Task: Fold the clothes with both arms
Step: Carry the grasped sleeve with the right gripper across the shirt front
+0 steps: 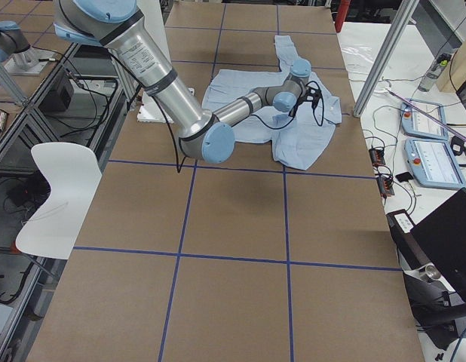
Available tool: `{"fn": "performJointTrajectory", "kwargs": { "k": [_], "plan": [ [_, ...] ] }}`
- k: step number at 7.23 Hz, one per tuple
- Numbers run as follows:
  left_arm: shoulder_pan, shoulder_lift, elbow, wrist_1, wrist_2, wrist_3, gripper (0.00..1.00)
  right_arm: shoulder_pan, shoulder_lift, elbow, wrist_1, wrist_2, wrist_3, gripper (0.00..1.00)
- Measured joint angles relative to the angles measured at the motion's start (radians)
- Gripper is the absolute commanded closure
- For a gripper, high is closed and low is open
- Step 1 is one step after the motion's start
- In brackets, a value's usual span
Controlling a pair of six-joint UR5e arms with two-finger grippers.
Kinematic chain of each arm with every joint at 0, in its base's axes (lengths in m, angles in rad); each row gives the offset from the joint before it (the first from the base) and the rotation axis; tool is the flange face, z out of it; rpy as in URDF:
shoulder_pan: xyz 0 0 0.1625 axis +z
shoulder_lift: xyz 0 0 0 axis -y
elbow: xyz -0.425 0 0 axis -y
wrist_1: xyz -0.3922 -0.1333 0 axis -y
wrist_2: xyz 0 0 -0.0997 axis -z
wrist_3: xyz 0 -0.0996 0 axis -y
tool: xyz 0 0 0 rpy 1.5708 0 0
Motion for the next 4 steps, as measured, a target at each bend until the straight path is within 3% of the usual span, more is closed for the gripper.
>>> {"fn": "performJointTrajectory", "kwargs": {
  "k": [2, 4],
  "plan": [
    [0.001, -0.001, 0.001, 0.001, 0.000, -0.011, 0.01, -0.087, 0.143, -0.113, 0.065, -0.157, 0.167, 1.00],
    [0.001, -0.001, 0.001, 0.000, 0.000, -0.015, 0.01, -0.146, 0.215, -0.169, 0.118, -0.245, 0.283, 1.00]
  ]
}}
